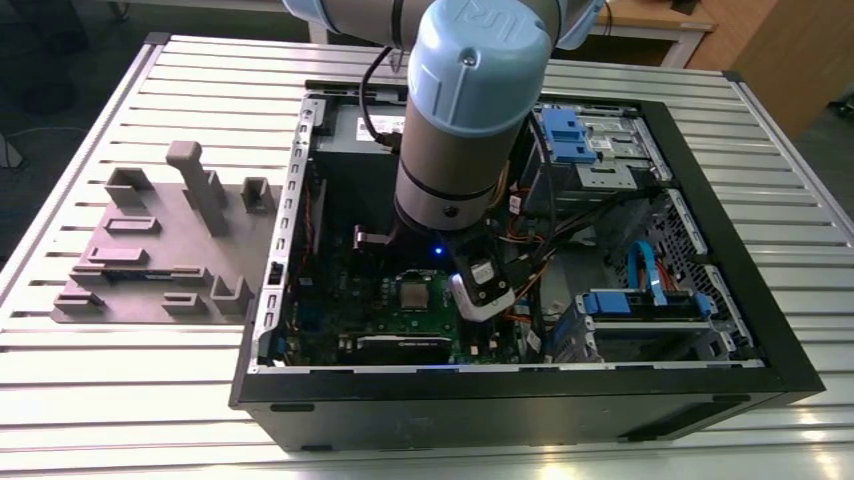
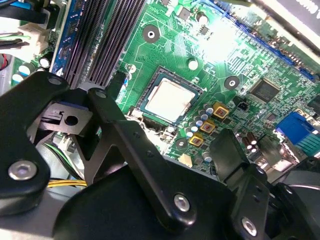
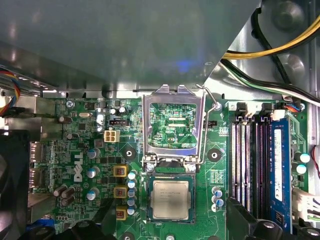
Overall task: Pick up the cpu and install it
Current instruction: 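Place the cpu into insertion slot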
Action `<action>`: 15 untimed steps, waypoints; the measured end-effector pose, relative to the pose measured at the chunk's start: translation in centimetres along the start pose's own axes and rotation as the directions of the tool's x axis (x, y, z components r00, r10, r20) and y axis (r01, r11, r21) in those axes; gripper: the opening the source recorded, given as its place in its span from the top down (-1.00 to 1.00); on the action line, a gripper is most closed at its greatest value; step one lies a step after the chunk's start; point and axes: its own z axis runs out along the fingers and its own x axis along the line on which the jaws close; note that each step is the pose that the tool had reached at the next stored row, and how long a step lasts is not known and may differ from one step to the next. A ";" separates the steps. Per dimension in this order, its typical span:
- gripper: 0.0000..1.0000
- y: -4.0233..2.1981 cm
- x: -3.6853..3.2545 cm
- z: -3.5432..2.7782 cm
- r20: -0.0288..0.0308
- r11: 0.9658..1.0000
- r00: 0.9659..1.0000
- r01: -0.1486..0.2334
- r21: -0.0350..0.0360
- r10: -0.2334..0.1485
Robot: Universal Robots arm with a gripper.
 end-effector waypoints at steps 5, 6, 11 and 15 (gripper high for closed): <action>-0.89 0.00 0.00 0.00 -0.001 1.000 1.000 0.020 0.001 -0.020; -0.89 0.00 0.00 0.00 -0.001 1.000 1.000 0.024 0.001 -0.024; -0.89 0.00 0.00 0.00 -0.001 1.000 1.000 0.025 0.001 -0.025; -0.89 0.00 0.00 0.00 -0.002 1.000 1.000 0.025 0.001 -0.025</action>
